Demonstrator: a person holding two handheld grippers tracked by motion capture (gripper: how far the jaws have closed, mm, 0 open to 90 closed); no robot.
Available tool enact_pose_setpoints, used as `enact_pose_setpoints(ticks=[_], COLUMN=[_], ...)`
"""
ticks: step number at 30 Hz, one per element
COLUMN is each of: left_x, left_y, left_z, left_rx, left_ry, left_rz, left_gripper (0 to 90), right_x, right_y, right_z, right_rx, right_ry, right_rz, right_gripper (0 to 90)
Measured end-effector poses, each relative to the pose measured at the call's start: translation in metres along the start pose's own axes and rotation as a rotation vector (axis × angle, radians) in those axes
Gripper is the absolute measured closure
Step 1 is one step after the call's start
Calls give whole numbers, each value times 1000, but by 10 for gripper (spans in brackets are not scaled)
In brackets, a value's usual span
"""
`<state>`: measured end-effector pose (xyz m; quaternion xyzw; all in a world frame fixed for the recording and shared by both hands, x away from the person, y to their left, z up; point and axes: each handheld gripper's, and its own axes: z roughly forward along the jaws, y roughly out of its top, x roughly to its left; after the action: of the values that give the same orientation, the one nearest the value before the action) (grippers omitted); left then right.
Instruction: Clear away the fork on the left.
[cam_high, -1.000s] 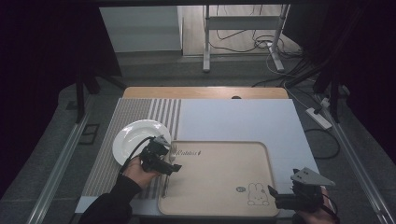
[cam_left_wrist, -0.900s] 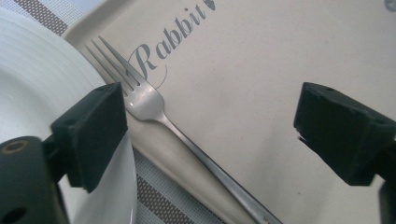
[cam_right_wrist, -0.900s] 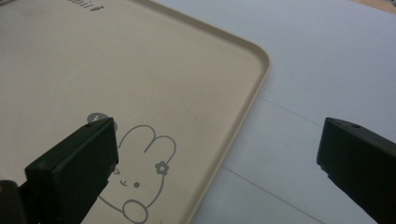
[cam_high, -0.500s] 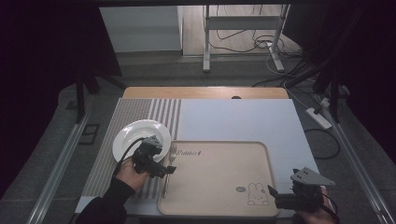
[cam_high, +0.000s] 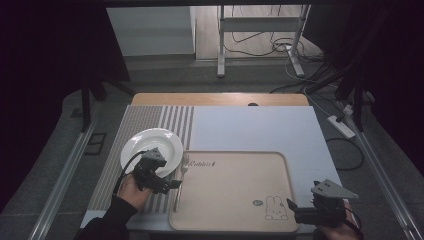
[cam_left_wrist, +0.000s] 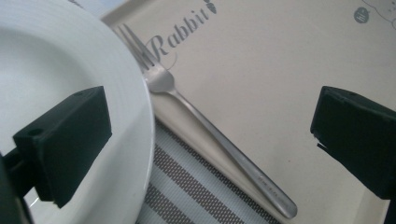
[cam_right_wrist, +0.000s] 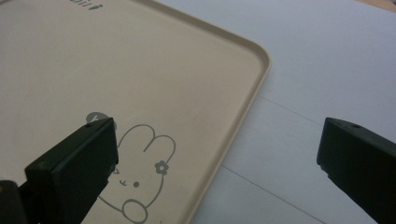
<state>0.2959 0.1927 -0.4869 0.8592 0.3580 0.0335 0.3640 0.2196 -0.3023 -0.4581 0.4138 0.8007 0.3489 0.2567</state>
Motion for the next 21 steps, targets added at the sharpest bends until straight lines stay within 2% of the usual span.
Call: enact_pose_setpoints(ticks=[15,21], left_x=[4,5], left_y=[-21,-31], left_z=[-18,-24], left_rx=[-80,-86], left_ry=[35,35], left_rz=[-51,-79], left_gripper=[0,0], right_x=[0,1], right_y=[0,1], right_z=[1,1], right_rx=[8,14], right_ry=[-1,0], right_rz=[-5,-9], right_gripper=[0,0])
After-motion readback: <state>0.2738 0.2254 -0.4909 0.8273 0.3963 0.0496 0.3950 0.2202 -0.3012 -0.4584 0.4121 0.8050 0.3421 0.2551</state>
